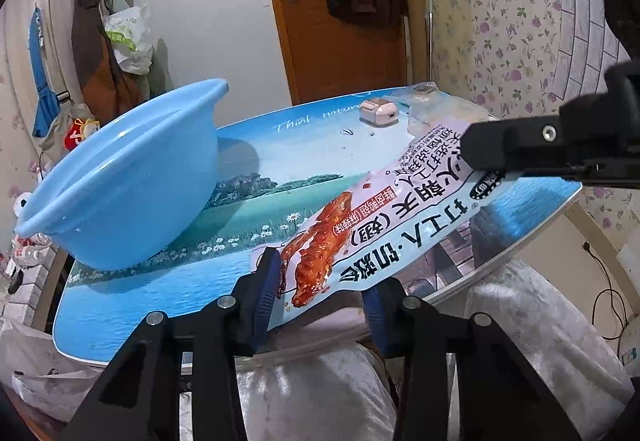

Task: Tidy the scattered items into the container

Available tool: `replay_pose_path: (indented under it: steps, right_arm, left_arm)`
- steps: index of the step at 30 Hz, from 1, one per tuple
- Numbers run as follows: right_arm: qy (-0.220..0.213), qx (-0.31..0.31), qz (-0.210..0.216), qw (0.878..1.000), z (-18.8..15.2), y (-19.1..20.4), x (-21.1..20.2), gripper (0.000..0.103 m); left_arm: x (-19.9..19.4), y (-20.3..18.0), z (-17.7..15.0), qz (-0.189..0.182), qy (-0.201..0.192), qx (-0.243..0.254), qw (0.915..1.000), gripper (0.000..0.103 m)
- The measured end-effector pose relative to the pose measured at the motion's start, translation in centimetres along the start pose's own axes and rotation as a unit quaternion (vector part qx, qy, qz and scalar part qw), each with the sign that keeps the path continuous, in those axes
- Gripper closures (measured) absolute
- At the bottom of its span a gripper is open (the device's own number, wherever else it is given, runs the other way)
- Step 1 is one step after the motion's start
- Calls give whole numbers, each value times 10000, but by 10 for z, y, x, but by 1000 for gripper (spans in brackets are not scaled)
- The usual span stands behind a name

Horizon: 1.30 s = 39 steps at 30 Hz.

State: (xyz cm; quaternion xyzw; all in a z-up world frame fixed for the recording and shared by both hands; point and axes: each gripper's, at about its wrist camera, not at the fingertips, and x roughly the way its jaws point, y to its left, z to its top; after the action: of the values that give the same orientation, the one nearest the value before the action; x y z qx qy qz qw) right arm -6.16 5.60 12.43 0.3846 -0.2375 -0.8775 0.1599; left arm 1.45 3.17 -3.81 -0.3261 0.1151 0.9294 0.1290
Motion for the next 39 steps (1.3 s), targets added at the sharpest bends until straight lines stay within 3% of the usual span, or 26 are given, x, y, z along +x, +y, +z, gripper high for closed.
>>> replay_pose_path:
  steps: [5, 7, 39]
  right_arm:
    - [-4, -16, 26, 10000, 0, 3, -1, 94]
    - [-7, -36, 78, 10000, 1, 5, -3, 94]
    - [-158, -276, 159, 9994, 4, 20, -19, 94]
  left_arm:
    - [-4, 2, 0, 13, -78, -31, 10000, 67]
    - [-8, 2, 1, 47, -157, -8, 9999, 74]
    - [-23, 2, 7, 212, -383, 73, 9990, 75]
